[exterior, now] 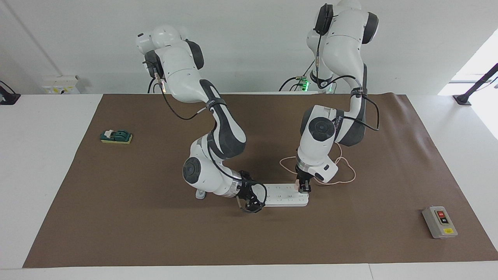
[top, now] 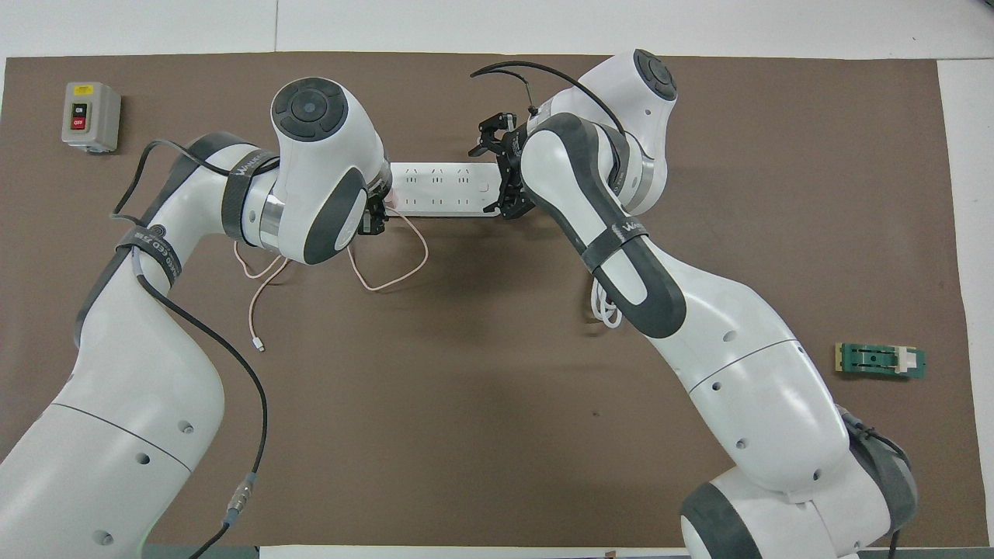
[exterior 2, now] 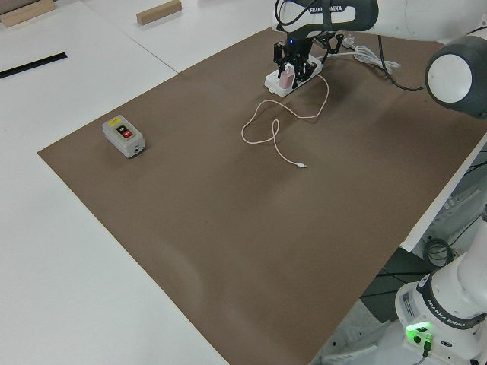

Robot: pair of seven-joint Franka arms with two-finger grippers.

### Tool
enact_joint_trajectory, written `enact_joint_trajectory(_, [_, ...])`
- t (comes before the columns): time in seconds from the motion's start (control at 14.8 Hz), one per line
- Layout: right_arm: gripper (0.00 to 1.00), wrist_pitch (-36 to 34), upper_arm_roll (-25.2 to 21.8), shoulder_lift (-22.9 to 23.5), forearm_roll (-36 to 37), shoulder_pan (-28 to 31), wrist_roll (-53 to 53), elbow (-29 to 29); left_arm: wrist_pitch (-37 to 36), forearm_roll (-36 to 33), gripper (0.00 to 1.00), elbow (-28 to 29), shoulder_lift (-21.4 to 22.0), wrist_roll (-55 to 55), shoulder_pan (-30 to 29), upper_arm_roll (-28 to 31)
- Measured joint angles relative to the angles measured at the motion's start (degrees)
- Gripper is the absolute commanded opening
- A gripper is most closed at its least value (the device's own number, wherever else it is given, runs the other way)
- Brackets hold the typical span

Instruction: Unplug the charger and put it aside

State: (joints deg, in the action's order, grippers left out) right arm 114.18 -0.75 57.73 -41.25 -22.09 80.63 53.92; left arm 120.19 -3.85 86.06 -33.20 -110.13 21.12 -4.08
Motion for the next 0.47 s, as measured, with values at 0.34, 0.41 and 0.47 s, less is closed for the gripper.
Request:
enact_joint_trajectory(0.34, [1.00, 0.6, 1.3, 0.1, -0.5, -0.4, 3.7, 0.0, 0.0, 0.0, 0.29, 0.0, 0.0, 0.0, 0.0, 0.0])
enact_joint_trajectory(0.41, [1.00, 0.6, 1.3, 0.3, -0.6, -0.2, 3.9, 0.0, 0.0, 0.0, 0.29, 0.0, 0.0, 0.0, 0.0, 0.0])
enact_joint_trajectory(0.47, [1.00, 0.6, 1.2, 0.5, -1.1, 0.0, 4.1, 0.0, 0.0, 0.0, 0.29, 0.0, 0.0, 0.0, 0.0, 0.0])
